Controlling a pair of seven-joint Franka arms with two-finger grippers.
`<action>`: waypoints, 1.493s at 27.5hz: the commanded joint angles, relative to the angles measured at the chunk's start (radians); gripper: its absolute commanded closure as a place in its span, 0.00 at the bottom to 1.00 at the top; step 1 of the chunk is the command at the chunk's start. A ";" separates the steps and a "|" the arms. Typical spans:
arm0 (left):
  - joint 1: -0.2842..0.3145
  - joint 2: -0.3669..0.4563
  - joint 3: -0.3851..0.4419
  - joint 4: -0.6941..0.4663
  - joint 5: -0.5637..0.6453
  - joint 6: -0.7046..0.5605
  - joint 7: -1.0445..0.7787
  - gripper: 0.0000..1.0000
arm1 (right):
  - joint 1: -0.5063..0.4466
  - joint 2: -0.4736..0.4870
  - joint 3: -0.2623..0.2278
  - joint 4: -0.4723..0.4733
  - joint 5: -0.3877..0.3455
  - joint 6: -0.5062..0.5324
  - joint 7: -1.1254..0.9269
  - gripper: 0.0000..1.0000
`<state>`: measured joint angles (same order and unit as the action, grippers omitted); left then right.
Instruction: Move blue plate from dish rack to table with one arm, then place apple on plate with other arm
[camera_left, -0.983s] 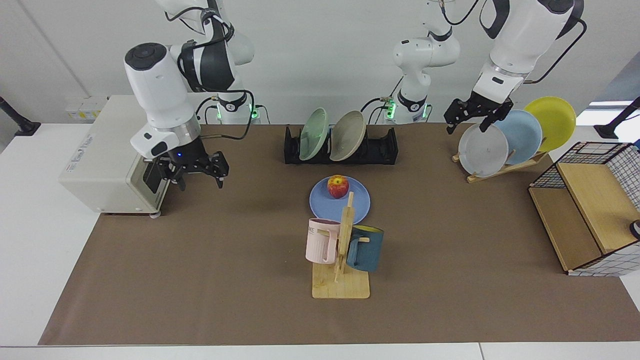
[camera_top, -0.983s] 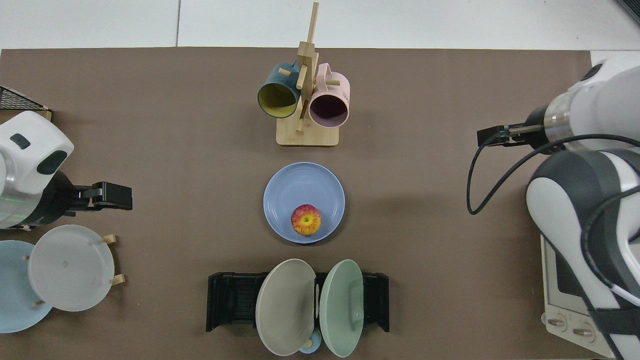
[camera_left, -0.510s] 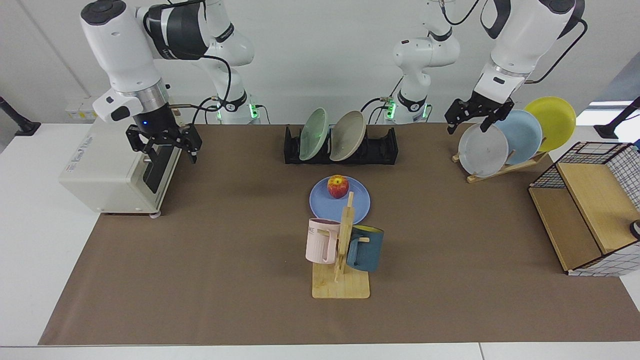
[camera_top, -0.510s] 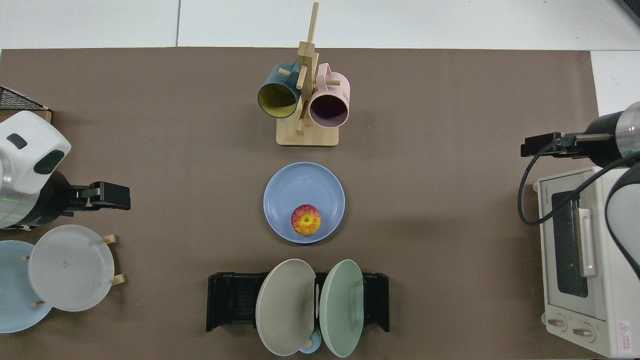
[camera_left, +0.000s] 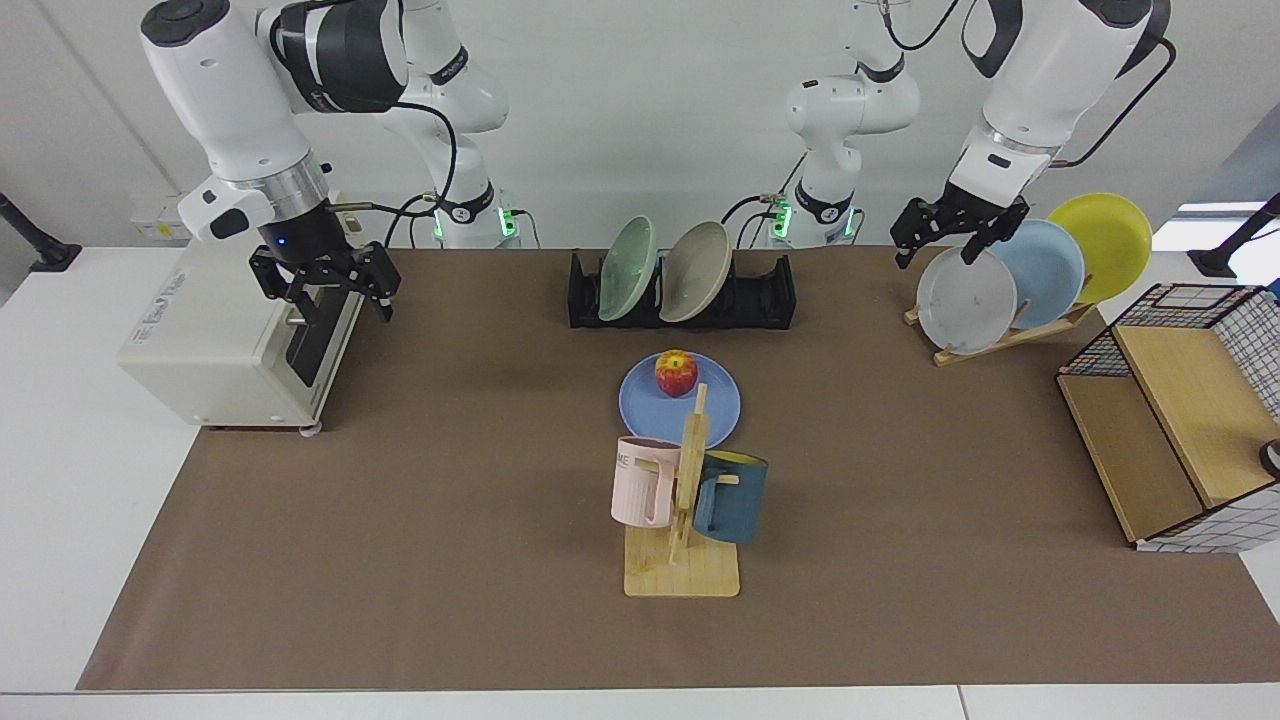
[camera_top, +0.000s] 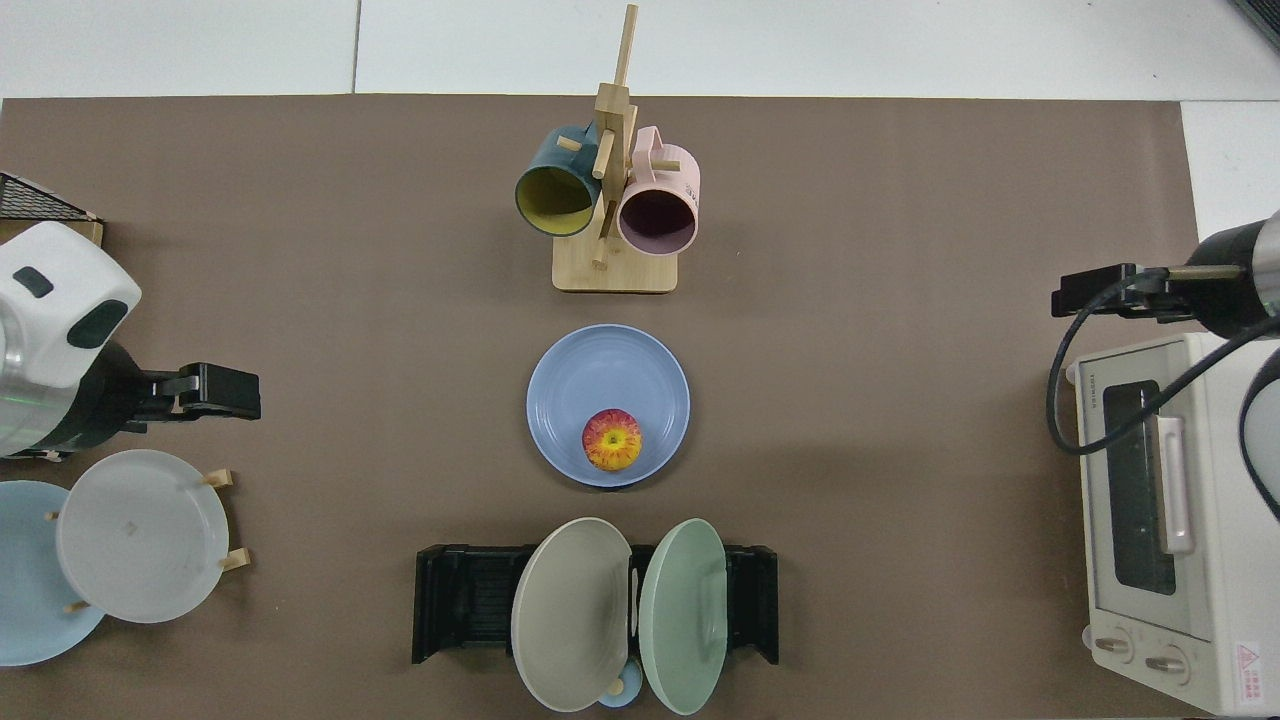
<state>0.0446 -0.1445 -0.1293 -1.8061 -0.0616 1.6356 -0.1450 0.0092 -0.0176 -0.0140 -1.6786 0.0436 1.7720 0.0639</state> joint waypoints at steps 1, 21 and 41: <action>-0.006 -0.001 0.007 -0.009 0.005 0.016 -0.008 0.00 | -0.012 0.002 0.019 0.033 -0.031 -0.026 0.040 0.00; -0.006 -0.006 0.007 -0.006 0.005 0.007 -0.008 0.00 | -0.023 -0.002 0.017 0.027 -0.024 -0.029 0.033 0.00; 0.000 -0.035 0.011 0.019 -0.004 0.009 -0.002 0.00 | 0.073 -0.022 -0.065 0.023 -0.027 -0.057 0.020 0.00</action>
<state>0.0449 -0.1746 -0.1243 -1.7899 -0.0617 1.6370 -0.1456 0.0063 -0.0219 -0.0133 -1.6576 0.0200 1.7415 0.1074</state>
